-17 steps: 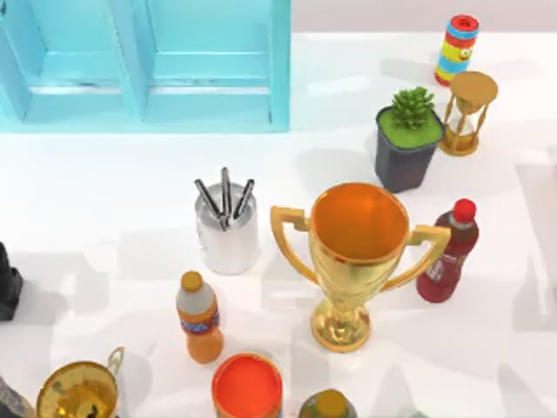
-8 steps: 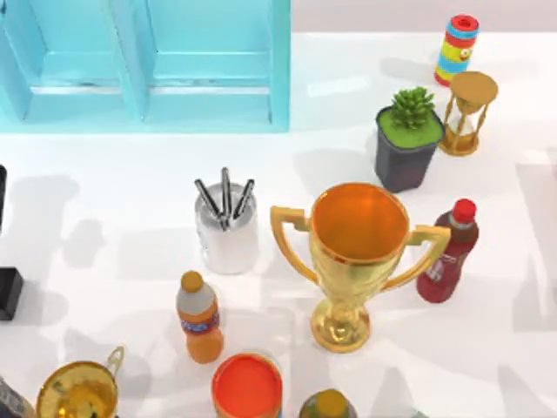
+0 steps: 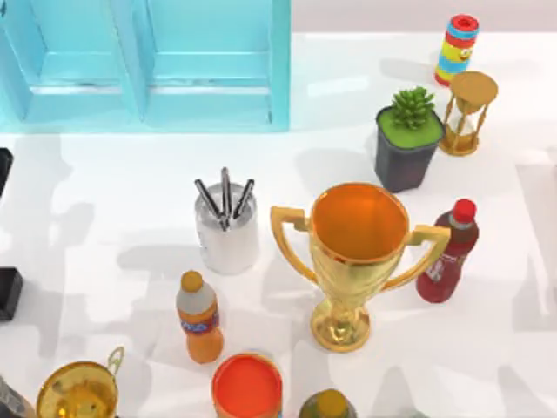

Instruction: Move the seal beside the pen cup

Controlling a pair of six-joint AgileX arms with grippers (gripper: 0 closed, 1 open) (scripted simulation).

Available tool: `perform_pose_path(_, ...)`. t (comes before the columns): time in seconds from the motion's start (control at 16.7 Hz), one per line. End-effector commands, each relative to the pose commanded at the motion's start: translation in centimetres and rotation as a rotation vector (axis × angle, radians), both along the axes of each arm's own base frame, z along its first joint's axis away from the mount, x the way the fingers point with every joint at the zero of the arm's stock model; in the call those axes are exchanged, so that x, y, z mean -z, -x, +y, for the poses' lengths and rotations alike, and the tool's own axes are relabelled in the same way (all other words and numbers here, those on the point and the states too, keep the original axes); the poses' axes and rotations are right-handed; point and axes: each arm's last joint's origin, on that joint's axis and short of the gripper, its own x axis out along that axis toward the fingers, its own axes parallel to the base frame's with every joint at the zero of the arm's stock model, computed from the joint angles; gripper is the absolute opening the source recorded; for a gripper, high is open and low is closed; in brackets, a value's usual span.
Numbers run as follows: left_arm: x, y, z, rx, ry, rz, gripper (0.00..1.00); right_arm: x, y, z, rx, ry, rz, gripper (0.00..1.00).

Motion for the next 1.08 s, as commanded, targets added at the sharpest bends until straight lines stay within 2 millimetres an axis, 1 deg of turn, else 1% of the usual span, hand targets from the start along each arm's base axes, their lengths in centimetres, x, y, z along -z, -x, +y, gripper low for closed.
perform_pose_path(0.3,0.1,-0.1,-0.1,0.005,0.001,0.008,1.00,0.0,0.0,0.0,0.000,0.000,0.000,1.00)
perform_pose_path(0.42,0.6,-0.2,-0.1,0.002,0.001,0.012,1.00,0.0,0.0,0.0,0.000,0.000,0.000,1.00)
perform_pose_path(0.54,2.2,-0.3,0.0,0.000,0.002,0.015,1.00,0.0,0.0,0.0,0.000,0.000,0.000,1.00)
perform_pose_path(0.72,5.8,-0.7,0.1,0.000,0.000,0.000,1.00,0.0,0.0,0.0,0.000,0.000,0.000,1.00)
perform_pose_path(0.9,9.0,-0.4,0.1,0.000,0.000,0.002,1.00,0.0,0.0,0.0,0.000,0.000,0.000,1.00)
perform_pose_path(0.96,9.7,-0.2,0.1,0.000,0.001,0.008,1.00,0.0,0.0,0.0,0.000,0.000,0.000,1.00)
perform_pose_path(1.08,10.1,-0.2,0.0,0.000,0.001,0.010,1.00,0.0,0.0,0.0,0.000,0.000,0.000,1.00)
